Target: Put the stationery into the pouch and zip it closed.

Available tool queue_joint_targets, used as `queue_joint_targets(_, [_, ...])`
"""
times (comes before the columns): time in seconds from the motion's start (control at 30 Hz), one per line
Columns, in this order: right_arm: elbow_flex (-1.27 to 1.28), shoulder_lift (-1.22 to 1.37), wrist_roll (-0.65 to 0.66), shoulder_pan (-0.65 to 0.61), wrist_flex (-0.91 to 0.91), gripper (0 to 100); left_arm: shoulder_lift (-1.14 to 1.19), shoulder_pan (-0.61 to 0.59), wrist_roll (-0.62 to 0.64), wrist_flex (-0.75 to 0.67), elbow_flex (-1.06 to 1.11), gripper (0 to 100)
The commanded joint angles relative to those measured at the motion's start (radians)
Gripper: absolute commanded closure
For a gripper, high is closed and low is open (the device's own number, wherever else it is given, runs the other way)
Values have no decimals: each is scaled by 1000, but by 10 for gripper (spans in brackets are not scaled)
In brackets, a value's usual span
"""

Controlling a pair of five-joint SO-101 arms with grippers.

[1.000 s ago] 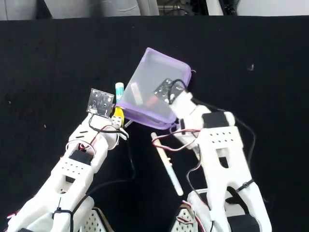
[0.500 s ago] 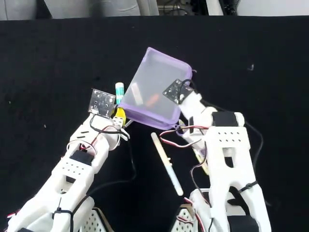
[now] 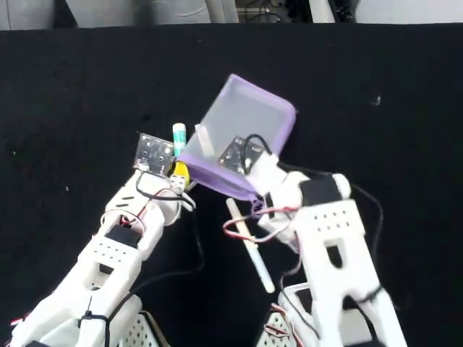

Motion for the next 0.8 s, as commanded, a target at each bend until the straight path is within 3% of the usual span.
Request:
queue_joint_targets(0.0, [-15, -162, -5, -44, 86, 987, 3, 41, -2, -11, -50, 970])
queue_joint_targets(0.2, [36, -248, 2, -48, 92, 987, -6, 93, -2, -17, -21, 966])
queue_joint_targets(0.4, [45, -252, 26, -48, 94, 987, 3, 104, 6, -17, -18, 791])
queue_joint_targets(0.77, [39, -254, 29, -49, 118, 987, 6, 105, 6, -18, -25, 788])
